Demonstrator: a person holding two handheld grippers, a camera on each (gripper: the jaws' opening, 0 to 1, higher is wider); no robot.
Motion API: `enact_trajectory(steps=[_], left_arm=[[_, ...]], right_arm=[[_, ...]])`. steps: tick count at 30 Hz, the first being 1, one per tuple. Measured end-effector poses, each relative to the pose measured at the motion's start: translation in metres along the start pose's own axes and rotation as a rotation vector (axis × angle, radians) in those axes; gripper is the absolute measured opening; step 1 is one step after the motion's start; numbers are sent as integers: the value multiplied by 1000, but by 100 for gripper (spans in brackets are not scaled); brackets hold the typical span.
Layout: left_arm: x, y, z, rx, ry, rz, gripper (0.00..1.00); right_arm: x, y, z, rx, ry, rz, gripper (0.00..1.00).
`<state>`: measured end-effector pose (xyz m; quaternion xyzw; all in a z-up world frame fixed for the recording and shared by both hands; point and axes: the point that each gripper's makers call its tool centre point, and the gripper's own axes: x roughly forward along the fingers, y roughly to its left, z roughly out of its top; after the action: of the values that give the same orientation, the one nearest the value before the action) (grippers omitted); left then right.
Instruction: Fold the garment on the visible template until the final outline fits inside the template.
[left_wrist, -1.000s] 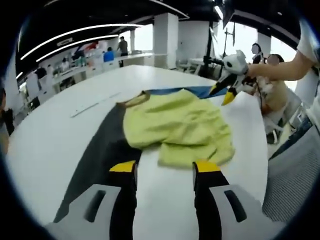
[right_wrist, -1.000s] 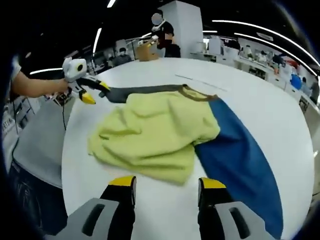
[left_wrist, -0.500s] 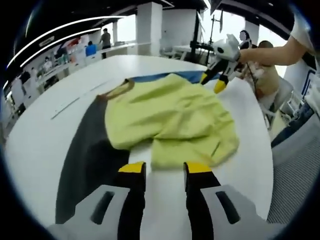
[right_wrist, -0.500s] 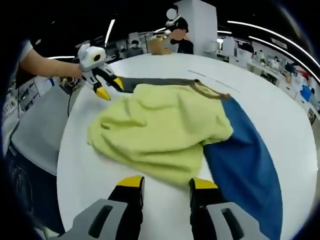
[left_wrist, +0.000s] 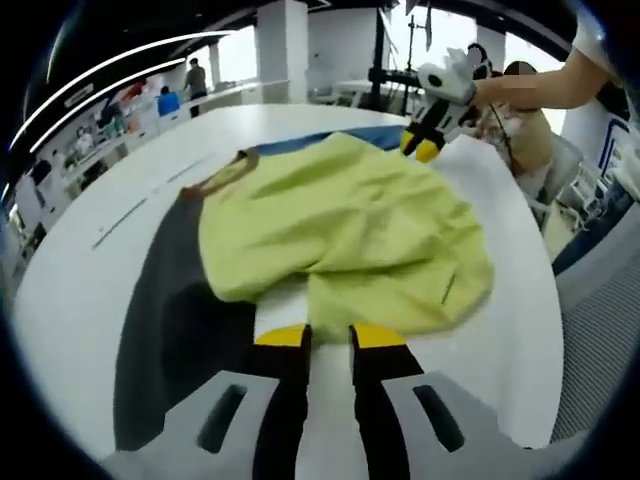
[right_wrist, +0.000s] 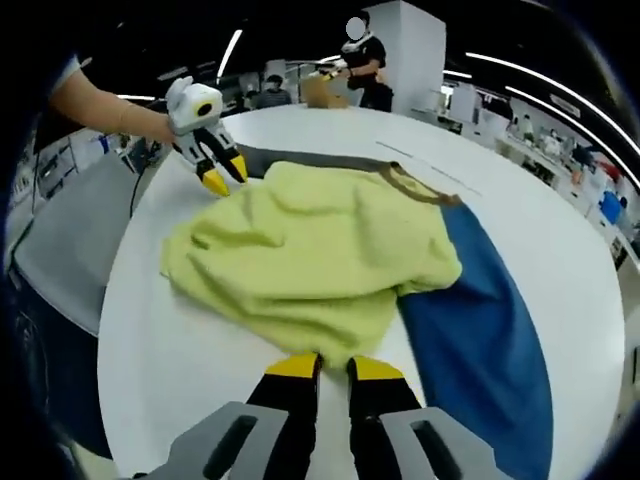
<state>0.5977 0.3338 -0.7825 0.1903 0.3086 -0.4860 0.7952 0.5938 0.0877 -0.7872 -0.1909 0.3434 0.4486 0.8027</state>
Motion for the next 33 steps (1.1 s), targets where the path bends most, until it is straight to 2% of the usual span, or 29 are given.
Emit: enact_trajectory(steps=[2, 7, 14, 19, 22, 26, 30, 33], left_arm=[[-1, -1, 0, -29, -6, -8, 2], [-6, -5, -1, -17, 3, -6, 0], [-28, -13, 2, -59, -34, 9, 0], [-46, -21, 6, -89, -63, 17, 0], [-57, -27, 11, -115, -86, 21, 0], [-71, -27, 22, -199, -146, 50, 0], [-82, -13, 37, -280, -234, 107, 0], [-85, 4, 43, -365, -285, 153, 0]], right_arm=[[0, 0, 2, 0, -9, 0, 2], [-3, 1, 7, 10, -31, 11, 0], [-17, 16, 20, 70, -104, 88, 0], [-30, 27, 44, 112, -196, 151, 0], [-36, 26, 56, 142, -243, 156, 0], [-38, 17, 74, 200, -319, 139, 0], [-35, 5, 91, 249, -379, 109, 0], [-25, -1, 100, 254, -384, 74, 0]])
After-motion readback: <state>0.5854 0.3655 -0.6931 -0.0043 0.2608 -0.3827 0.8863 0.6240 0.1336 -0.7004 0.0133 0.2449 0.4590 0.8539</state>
